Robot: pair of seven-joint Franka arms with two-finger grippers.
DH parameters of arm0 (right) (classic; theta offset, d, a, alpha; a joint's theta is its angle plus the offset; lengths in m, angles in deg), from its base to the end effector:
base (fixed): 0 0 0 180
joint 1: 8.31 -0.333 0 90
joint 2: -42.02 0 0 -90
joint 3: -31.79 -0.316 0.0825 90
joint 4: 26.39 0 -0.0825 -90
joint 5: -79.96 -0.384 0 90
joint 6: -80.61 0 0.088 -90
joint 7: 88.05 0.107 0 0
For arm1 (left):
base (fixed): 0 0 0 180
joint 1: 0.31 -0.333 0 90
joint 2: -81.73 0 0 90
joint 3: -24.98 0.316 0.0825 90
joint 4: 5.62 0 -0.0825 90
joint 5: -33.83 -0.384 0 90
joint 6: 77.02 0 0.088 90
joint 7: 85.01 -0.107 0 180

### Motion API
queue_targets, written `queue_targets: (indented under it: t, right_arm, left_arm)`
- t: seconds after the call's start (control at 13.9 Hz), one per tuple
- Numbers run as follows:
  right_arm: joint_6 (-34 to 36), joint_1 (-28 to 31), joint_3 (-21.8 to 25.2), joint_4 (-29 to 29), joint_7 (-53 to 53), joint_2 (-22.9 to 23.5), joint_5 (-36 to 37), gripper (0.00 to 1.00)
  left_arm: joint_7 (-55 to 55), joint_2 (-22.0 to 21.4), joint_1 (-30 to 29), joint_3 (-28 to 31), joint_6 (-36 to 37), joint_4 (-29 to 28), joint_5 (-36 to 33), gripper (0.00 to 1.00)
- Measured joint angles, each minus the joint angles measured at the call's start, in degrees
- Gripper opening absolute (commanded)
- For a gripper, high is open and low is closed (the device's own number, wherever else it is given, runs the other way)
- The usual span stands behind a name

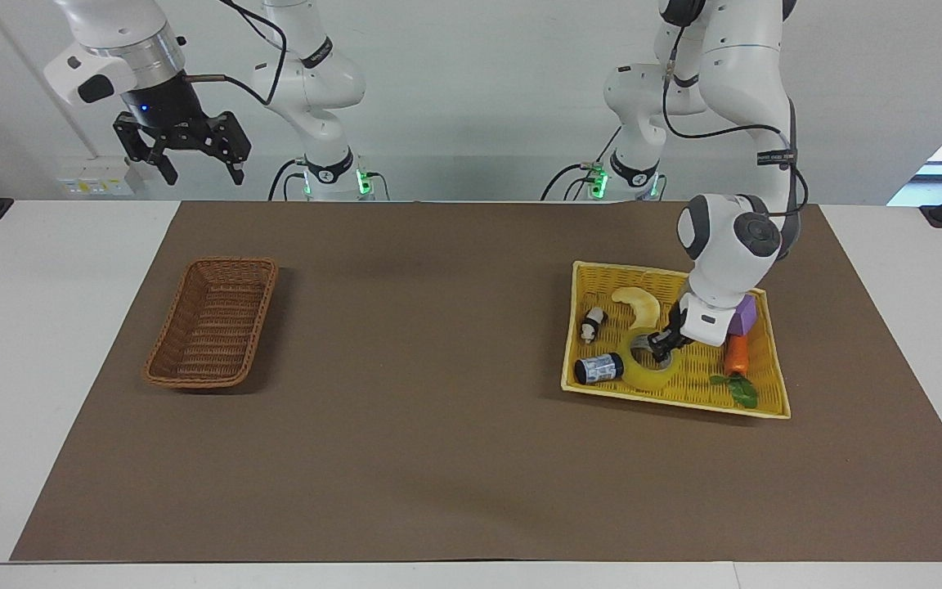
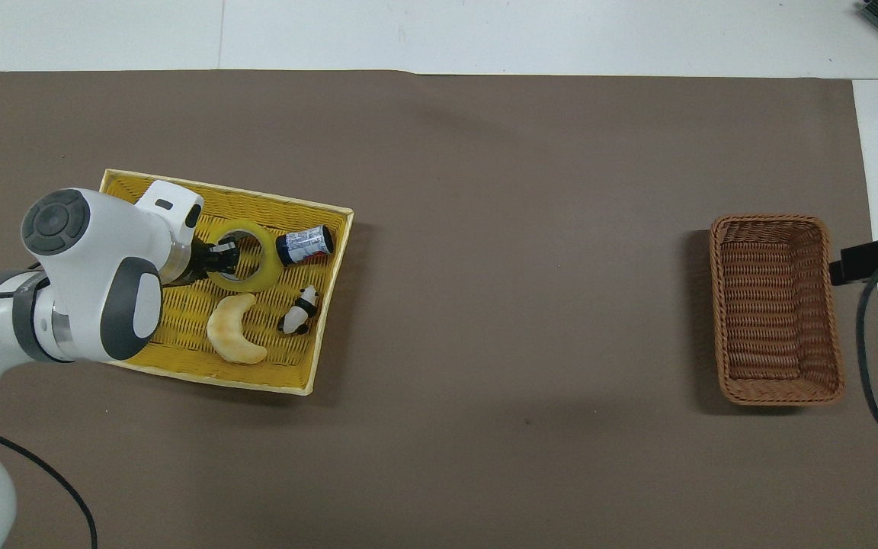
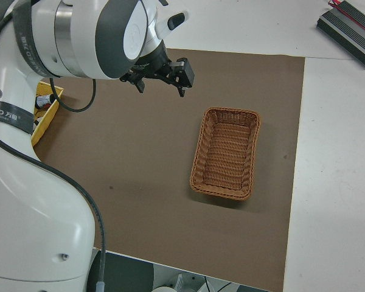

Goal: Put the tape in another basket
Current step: 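Grasp the yellow tape roll with the left gripper and lift it, then carry the tape toward the middle while the right gripper reaches it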

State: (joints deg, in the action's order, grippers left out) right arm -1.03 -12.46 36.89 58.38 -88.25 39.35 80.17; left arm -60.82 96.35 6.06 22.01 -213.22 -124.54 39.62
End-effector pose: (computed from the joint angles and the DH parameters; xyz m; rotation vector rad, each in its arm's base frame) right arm 0.5238 -0.0105 0.6792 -3.1409 0.0212 0.0129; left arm 0.5798 -0.0957 0.3107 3.0050 0.5043 0.0304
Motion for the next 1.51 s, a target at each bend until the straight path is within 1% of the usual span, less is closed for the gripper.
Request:
queue_targets:
  t: [0.07,0.22,0.65,1.08,1.23,1.51]
  right_arm:
    - [0.0,0.0,0.0,0.0,0.0,0.0,0.0,1.0]
    - [0.0,0.0,0.0,0.0,0.0,0.0,0.0,1.0]
    - [0.0,0.0,0.0,0.0,0.0,0.0,0.0,1.0]
    - [0.5,-0.1,-0.2,0.0,0.0,0.0,0.0,1.0]
    - [0.7,-0.2,-0.4,0.0,0.0,-0.1,0.0,1.0]
    - [0.9,-0.3,-1.5,2.5,2.6,-1.4,-1.0,1.0]
  left_arm:
    - [-0.1,0.0,0.0,0.0,0.4,0.5,0.0,0.0]
    - [-0.3,-0.2,0.0,0.0,3.7,3.0,0.0,0.0]
    - [-0.4,-1.9,0.0,0.2,21.2,14.7,0.0,0.0]
    - [-0.9,-3.9,0.0,0.3,35.3,24.4,0.0,0.0]
    - [-2.4,-4.2,0.2,-0.1,36.9,25.3,0.7,0.0]
    - [-10.3,-4.1,0.5,-0.5,37.6,24.6,9.9,0.0]
